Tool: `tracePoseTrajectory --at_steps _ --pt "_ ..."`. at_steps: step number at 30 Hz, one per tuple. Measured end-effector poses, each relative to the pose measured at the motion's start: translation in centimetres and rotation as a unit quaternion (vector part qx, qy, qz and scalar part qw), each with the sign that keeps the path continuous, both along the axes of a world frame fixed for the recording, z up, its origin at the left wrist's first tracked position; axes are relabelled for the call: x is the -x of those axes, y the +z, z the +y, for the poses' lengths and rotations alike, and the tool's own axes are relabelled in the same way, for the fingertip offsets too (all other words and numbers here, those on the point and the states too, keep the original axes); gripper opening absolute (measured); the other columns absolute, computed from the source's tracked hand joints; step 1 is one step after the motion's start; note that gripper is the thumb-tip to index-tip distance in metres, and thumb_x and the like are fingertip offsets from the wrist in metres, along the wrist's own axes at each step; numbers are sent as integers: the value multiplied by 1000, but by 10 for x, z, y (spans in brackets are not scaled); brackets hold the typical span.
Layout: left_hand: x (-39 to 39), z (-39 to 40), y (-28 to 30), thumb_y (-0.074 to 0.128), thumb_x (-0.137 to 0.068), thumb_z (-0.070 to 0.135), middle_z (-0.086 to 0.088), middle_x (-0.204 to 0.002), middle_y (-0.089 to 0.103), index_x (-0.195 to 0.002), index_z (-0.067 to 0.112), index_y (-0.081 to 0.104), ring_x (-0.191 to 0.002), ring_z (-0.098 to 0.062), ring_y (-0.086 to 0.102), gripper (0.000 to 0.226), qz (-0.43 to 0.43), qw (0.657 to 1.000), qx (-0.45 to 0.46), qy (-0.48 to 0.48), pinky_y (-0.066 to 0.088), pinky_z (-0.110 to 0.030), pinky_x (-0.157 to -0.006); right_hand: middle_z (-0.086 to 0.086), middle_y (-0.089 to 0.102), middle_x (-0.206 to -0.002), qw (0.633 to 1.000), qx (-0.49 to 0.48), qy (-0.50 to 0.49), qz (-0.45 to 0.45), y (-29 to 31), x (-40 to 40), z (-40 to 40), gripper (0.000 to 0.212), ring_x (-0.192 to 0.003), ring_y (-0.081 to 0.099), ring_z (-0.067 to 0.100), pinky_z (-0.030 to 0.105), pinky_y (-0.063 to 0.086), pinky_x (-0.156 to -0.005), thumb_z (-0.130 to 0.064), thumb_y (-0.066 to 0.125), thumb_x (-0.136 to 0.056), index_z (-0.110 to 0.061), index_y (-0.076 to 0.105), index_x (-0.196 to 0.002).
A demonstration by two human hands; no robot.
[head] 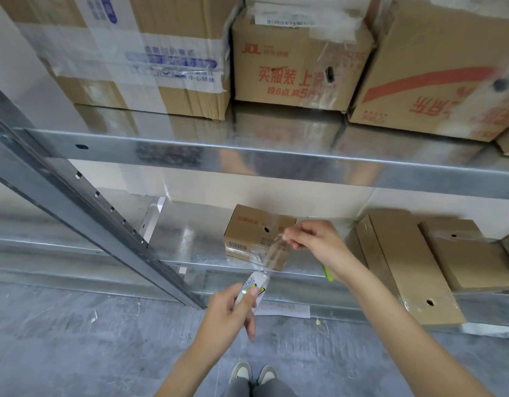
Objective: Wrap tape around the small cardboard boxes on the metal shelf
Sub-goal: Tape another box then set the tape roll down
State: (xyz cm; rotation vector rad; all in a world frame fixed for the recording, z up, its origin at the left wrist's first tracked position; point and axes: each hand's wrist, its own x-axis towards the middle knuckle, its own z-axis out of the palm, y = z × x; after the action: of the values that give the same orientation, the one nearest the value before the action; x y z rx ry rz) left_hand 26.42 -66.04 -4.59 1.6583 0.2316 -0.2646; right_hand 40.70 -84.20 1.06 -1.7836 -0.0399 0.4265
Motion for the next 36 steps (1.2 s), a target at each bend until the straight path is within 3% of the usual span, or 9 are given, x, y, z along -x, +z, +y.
tracePoseTrajectory --at_steps 4,6,13,17,20,24,26,31,36 --pt "-19 1 4 61 -93 45 -14 -67 69 -116 40 47 -43 -33 61 27 42 999 8 11 52 -32 -58 4 65 -65 999 -17 -14 -48 9 -13 0 14 -56 53 6 17 47 -63 -3 65 -88 5 70 -78" --pt "-24 1 4 58 -96 40 -11 -76 70 -121 49 45 -42 -32 60 29 59 998 18 -10 54 -33 -59 -1 65 -63 998 -12 -2 -57 9 -18 0 13 -56 53 5 15 46 -62 -3 65 -88 6 70 -80" --pt "-41 -5 19 61 -96 30 -9 -78 65 -87 28 65 -44 -22 59 9 126 990 71 -3 45 -27 -45 1 65 -62 993 81 21 -81 -1 -44 4 21 -62 57 12 31 49 -73 -5 65 -86 -16 70 -69" --pt "-47 -8 14 62 -92 33 -7 -90 55 -84 32 67 -79 -16 58 10 95 995 8 25 42 -22 -75 14 67 -68 989 89 40 -110 -1 -59 9 27 -72 64 29 40 52 -81 -6 64 -87 -23 68 -66" --pt "-51 -8 12 64 -89 27 0 -110 52 -84 24 70 -102 -7 57 7 107 993 0 42 40 -19 -85 9 66 -67 990 75 31 -114 -2 -64 10 23 -68 61 16 37 51 -81 -8 62 -89 -19 69 -70" --pt "-54 -10 14 63 -85 40 7 -86 60 -81 20 59 -74 -3 60 21 143 989 31 -1 42 -18 -71 13 68 -72 988 99 42 -112 -8 -69 12 16 -73 64 23 33 50 -79 -11 62 -90 -6 71 -79" --pt "-57 -14 15 61 -89 46 7 -82 58 -79 23 55 -69 -3 57 25 159 986 44 7 41 -18 -69 5 69 -73 991 82 32 -99 -9 -73 12 16 -72 63 14 28 48 -77 -11 61 -91 -1 71 -84" --pt "-62 -19 20 60 -72 66 15 -114 65 -92 48 62 -110 -10 62 27 167 983 78 9 51 -35 -96 7 71 -94 994 101 2 -34 -14 -91 11 22 -93 64 18 30 46 -90 -24 65 -90 -3 71 -91" --pt "-64 -19 20 59 -72 64 12 -107 61 -94 40 62 -101 -16 57 33 169 982 76 31 45 -36 -83 9 68 -87 992 109 30 -53 -24 -97 15 14 -85 64 19 28 48 -84 -13 62 -91 -4 69 -83"
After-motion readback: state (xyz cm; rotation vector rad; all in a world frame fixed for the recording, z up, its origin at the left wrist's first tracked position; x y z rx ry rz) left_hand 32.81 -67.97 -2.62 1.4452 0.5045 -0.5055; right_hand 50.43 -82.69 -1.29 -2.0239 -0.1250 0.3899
